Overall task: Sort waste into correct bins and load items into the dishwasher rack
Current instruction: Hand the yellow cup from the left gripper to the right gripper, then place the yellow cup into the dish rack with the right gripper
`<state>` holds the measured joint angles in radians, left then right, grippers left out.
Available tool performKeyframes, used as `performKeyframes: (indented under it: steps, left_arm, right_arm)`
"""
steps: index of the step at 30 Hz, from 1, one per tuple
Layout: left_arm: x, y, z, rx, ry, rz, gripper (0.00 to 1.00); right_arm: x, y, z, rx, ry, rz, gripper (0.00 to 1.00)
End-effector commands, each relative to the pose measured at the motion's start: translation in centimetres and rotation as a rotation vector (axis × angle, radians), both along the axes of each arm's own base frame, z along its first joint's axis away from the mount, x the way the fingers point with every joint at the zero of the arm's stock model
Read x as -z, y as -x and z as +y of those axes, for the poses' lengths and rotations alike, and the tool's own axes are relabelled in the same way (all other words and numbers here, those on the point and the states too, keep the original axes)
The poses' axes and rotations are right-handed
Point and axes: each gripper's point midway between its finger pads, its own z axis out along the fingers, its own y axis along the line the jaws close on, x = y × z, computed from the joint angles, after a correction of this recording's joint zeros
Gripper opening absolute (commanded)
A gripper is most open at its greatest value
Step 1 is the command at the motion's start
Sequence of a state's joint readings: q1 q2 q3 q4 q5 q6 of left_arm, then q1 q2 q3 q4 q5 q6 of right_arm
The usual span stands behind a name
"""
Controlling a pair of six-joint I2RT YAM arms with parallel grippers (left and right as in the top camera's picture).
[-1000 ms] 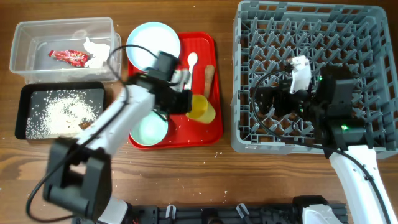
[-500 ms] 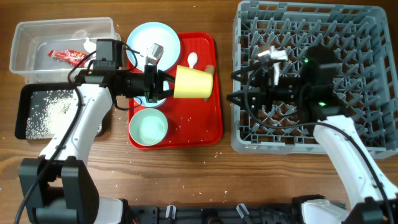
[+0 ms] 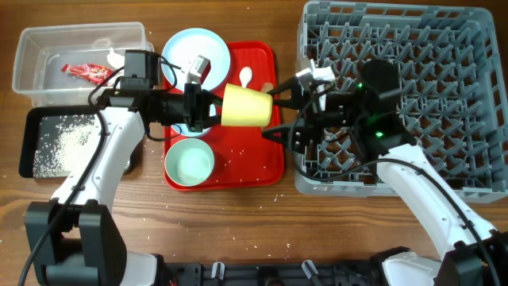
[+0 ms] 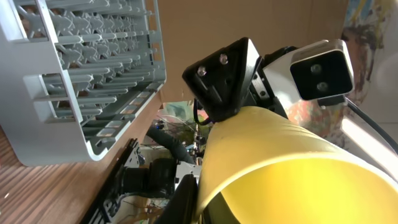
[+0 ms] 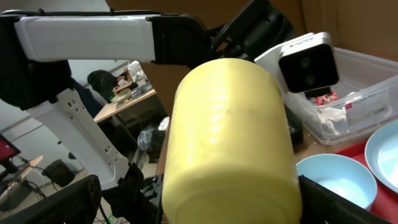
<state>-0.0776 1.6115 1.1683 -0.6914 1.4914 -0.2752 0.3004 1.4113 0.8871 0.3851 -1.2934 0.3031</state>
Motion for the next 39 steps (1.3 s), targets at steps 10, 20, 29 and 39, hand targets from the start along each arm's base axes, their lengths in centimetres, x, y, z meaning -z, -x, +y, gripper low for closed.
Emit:
performKeyframes:
  steps: [10, 20, 29, 39]
  left_arm:
    - [-1.2, 1.0, -1.1, 0.048, 0.023, -0.027, 0.08]
    - [-0.6, 0.7, -1.1, 0.029, -0.015, -0.032, 0.50]
    - [5.2, -2.4, 0.5, -0.143, -0.369, -0.064, 0.54]
    - [11.9, -5.8, 7.4, -0.392, -0.916, -0.084, 0.53]
  right_arm:
    - [-0.5, -0.1, 1.4, -0.007, -0.014, -0.052, 0.60]
    - [-0.5, -1.8, -1.6, 0.046, -0.015, 0.004, 0.41]
    - [2.6, -8.0, -10.5, 0.534, 0.080, 0.309, 0.39]
    - [4.9, -2.0, -19.8, 1.181, 0.515, 0.507, 0.38]
